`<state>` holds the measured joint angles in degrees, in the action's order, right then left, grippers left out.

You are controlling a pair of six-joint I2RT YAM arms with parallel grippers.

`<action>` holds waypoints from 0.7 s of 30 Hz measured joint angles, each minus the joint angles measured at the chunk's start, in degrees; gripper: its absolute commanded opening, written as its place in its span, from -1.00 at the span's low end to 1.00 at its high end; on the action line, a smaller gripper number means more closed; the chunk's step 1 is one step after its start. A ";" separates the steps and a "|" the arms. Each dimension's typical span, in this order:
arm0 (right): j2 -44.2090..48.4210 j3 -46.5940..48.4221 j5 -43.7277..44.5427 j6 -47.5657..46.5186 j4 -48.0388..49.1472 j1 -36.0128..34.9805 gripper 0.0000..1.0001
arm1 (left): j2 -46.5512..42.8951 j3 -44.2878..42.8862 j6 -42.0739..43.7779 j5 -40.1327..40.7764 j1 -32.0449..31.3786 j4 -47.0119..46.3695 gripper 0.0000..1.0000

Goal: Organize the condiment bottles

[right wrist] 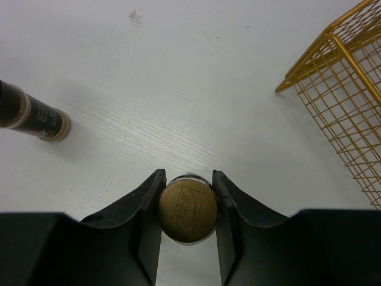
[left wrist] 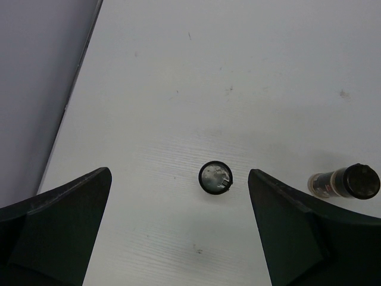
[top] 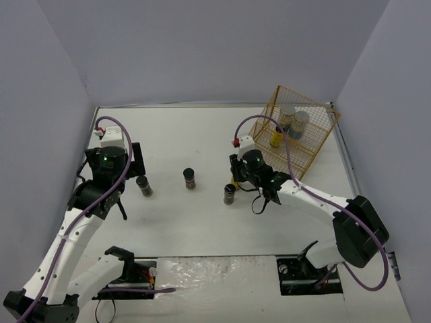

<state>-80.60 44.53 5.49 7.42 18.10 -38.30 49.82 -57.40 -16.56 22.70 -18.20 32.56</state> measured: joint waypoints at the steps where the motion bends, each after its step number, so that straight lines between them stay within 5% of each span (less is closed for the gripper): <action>1: 0.38 0.03 0.20 0.01 -0.63 0.00 -1.00 | -0.13 -0.01 0.05 0.06 0.00 0.00 0.94; 10: 4.50 21.70 10.15 0.71 -15.85 1.73 -1.00 | -0.17 0.01 0.13 0.54 0.00 0.00 0.94; 21: 4.75 33.27 15.09 6.10 -19.49 26.59 -1.00 | -0.78 0.01 0.64 1.09 0.00 -0.04 0.94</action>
<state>-75.85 77.81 20.59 13.53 -1.39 -11.72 49.04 -57.39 -15.92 23.80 -18.20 32.51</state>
